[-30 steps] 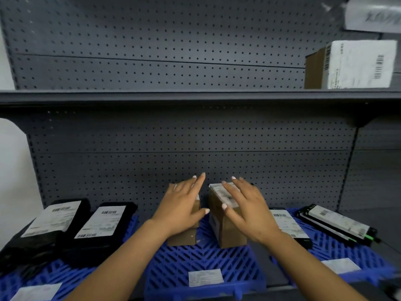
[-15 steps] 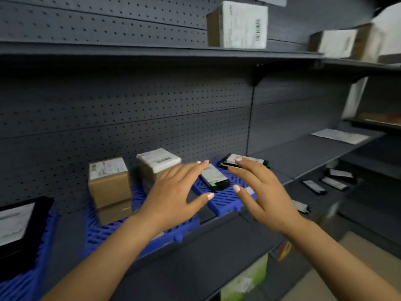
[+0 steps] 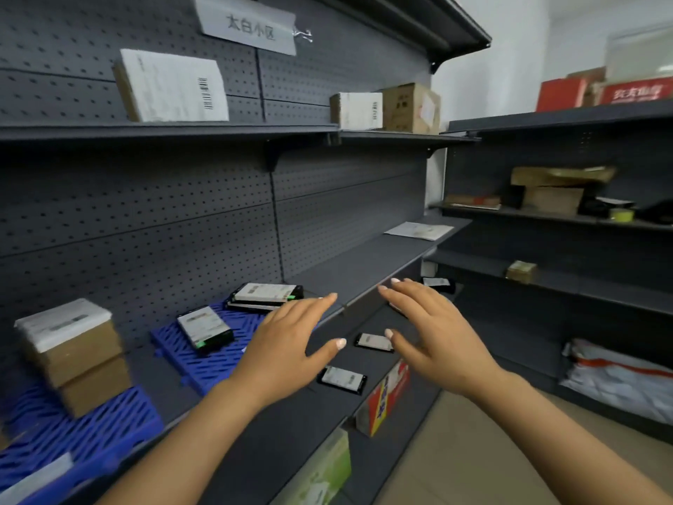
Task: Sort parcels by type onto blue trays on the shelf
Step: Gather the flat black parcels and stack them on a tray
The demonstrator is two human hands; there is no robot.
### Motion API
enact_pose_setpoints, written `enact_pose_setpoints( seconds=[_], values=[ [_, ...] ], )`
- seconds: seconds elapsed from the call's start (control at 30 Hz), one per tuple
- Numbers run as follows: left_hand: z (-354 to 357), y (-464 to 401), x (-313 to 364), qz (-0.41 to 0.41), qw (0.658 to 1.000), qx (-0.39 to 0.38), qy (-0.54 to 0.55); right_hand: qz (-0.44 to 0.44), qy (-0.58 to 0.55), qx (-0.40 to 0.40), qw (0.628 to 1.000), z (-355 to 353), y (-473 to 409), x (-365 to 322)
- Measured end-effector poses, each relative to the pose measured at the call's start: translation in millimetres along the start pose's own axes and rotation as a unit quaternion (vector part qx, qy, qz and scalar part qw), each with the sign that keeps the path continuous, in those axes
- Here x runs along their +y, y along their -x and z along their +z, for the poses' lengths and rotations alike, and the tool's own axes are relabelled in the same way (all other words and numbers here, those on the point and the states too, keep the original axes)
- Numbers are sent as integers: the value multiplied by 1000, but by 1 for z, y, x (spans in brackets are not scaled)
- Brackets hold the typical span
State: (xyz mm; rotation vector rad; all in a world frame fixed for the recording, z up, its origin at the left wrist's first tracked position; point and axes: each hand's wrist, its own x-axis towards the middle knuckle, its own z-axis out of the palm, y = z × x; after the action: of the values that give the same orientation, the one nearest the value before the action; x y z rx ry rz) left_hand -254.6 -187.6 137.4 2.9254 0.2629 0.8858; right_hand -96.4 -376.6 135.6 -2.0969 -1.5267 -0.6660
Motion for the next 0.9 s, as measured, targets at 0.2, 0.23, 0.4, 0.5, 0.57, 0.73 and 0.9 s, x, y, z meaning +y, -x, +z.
enact_pose_setpoints(
  seconds=[0.2, 0.23, 0.4, 0.5, 0.57, 0.73, 0.9],
  values=[
    [64, -55, 85, 12, 1000, -12, 22, 23, 36, -22, 999, -40, 48, 101],
    [74, -61, 95, 10, 1000, -13, 23, 25, 40, -25, 999, -45, 55, 115],
    [112, -95, 133, 14, 999, -30, 30, 49, 41, -41, 997, -55, 81, 175],
    [135, -119, 148, 21, 998, -43, 33, 60, 46, -49, 996, -52, 88, 208],
    [154, -137, 155, 26, 997, -58, 36, 76, 42, -54, 995, -47, 89, 229],
    [207, -186, 173, 43, 994, -80, 55, 92, 50, -78, 991, -32, 84, 289],
    [267, -250, 182, 50, 992, -87, 73, 94, 80, -104, 987, -13, 68, 362]
  ],
)
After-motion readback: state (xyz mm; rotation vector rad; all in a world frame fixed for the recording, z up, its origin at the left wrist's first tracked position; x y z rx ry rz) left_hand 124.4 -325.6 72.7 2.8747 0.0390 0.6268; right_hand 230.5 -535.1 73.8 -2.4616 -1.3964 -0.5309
